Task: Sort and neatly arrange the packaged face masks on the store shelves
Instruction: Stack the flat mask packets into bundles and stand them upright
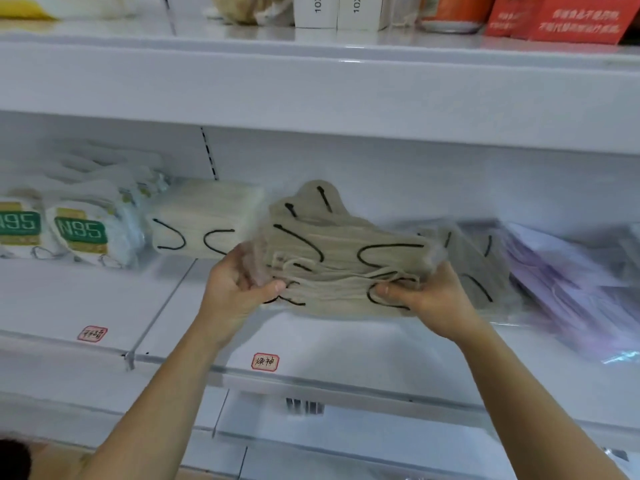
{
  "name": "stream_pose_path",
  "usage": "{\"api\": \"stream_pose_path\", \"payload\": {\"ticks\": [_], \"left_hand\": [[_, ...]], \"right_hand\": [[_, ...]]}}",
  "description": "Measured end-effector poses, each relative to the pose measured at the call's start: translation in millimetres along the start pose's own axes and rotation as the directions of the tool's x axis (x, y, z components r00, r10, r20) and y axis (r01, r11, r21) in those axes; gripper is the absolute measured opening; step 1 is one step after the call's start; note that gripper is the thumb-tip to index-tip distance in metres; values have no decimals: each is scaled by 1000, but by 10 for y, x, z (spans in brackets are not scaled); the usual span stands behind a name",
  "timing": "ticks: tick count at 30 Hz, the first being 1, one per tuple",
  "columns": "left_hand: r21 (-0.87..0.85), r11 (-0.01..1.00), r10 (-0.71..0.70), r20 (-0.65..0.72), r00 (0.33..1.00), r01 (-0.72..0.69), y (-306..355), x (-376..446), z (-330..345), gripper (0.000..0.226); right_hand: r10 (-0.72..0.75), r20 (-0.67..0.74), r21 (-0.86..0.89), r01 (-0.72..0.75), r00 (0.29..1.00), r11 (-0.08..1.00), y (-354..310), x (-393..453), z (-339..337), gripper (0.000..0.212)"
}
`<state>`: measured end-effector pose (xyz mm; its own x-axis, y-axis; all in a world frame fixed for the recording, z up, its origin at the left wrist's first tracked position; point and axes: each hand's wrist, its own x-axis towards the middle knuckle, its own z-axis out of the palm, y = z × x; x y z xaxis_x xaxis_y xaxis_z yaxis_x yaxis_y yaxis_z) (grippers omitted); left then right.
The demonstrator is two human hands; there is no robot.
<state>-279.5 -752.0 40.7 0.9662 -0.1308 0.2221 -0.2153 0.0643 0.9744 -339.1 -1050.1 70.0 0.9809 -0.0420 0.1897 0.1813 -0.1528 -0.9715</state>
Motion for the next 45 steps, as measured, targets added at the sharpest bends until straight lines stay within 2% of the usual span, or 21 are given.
{"api": "stream_pose_path", "payload": {"ticks": [2,5,7,10,12,15,16,19,22,23,25,27,28,30,33,37,39,41,43,45], "left_hand": [[63,998,-31,24,999,29,-96,-31,-31,36],[71,995,-77,43,996,74,-225,-78,-42,36],[146,982,-130,73,989,118,-255,-101,-32,41],[293,944,-222,228,948,151,-211,-98,-24,39],[333,934,-225,278,934,126,-142,-67,-57,44],[284,957,-134,256,957,58,-111,23,-120,90],[275,961,-102,260,960,27,-90,38,-113,98],[266,963,-22,225,974,-39,-68,71,-25,80],[236,971,-10,170,985,-31,-74,51,-17,61],[224,974,-20,180,983,-22,-91,34,-43,64],[222,975,-38,188,981,-4,-143,-12,-86,85],[202,979,-60,190,980,21,-171,-62,-82,104],[192,981,-62,215,975,20,-195,-62,-80,106],[197,980,-53,265,963,0,-257,-44,-45,95],[260,965,-19,214,977,-38,-260,-39,85,71],[156,986,47,112,993,-65,-185,-7,149,57],[166,982,76,87,993,-90,-156,0,127,66],[232,967,89,74,993,-104,-175,0,86,88],[172,985,9,121,993,-30,-190,-19,71,115],[135,991,-46,201,978,19,-218,-29,91,130]], "right_hand": [[56,-29,-8,-56,998,998,182,2,49,37],[116,-65,22,-115,991,993,399,-8,81,37],[122,-70,42,-120,990,992,464,0,67,41],[126,-60,1,-126,990,992,472,-26,61,47],[130,-75,16,-129,989,991,500,-74,40,48],[140,-98,39,-137,985,990,446,-98,28,42],[139,-89,48,-135,986,990,407,-92,31,43],[107,-80,85,-100,991,991,313,-34,23,48],[71,-80,65,-66,994,996,307,-5,-24,53],[59,-73,30,-57,996,998,332,-16,-42,57],[52,-69,-39,-55,996,998,399,-58,-75,63],[67,-73,-40,-70,995,997,459,-110,-76,66],[77,-77,-38,-80,994,996,473,-121,-65,67],[76,-86,-82,-83,993,993,491,-116,-29,64],[50,-79,-122,-59,996,991,496,-78,40,52],[54,-28,100,-51,998,994,379,-58,62,47],[49,41,171,-56,998,984,296,-54,7,45],[55,124,209,-81,991,975,274,-49,-54,43],[73,184,207,-111,980,972,300,-48,-95,41],[107,226,192,-152,968,970,346,-49,-112,39]]}}
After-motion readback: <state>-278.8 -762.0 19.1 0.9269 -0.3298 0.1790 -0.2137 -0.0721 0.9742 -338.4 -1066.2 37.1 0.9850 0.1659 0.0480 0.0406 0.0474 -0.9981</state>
